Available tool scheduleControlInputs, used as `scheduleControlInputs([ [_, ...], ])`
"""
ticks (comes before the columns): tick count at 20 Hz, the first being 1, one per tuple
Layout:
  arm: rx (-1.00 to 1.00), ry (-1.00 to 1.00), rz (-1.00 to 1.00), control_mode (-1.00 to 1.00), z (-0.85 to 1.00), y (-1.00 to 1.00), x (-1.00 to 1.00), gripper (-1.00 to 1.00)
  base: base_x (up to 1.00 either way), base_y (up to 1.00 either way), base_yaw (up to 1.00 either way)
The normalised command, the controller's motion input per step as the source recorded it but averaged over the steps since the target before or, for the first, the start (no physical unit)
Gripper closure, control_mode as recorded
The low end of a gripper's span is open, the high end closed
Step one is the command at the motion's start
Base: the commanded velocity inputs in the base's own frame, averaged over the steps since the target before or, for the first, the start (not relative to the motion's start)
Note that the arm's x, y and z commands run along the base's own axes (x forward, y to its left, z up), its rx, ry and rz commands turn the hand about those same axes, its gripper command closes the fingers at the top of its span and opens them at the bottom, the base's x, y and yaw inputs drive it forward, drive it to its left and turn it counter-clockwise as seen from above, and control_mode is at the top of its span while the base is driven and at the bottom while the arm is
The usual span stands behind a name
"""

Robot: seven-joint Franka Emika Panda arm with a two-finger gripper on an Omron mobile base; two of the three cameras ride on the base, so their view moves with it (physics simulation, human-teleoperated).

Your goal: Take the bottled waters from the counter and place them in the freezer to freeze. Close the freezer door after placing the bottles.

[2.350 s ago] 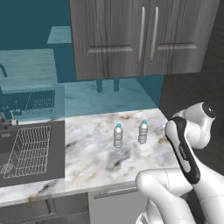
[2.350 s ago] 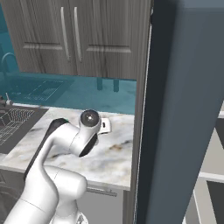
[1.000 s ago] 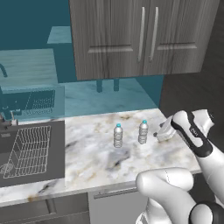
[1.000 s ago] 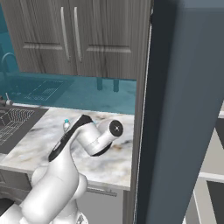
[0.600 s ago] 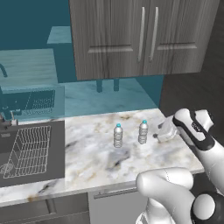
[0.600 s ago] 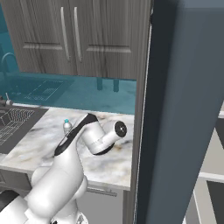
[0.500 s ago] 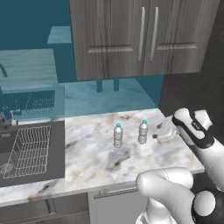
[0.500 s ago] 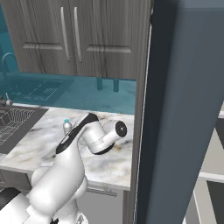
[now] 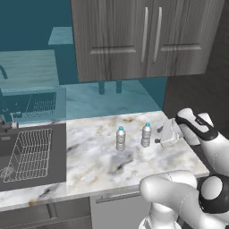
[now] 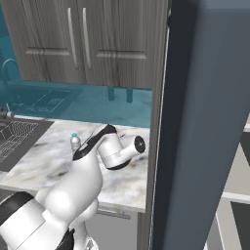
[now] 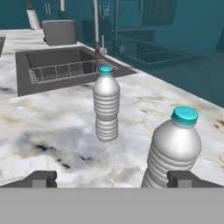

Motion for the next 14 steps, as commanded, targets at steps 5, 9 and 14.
scheduleControlInputs([
  [5, 0.02, 0.0, 0.01, -1.0, 0.0, 0.0, 0.09, -1.0, 0.0, 0.0, 0.0],
  [9, 0.01, 0.0, 0.0, -1.0, 0.0, 0.0, 0.09, -1.0, 0.0, 0.0, 0.0],
  [14, 0.01, 0.0, 0.01, -1.0, -0.07, 0.0, 0.09, -1.0, 0.0, 0.0, 0.0],
])
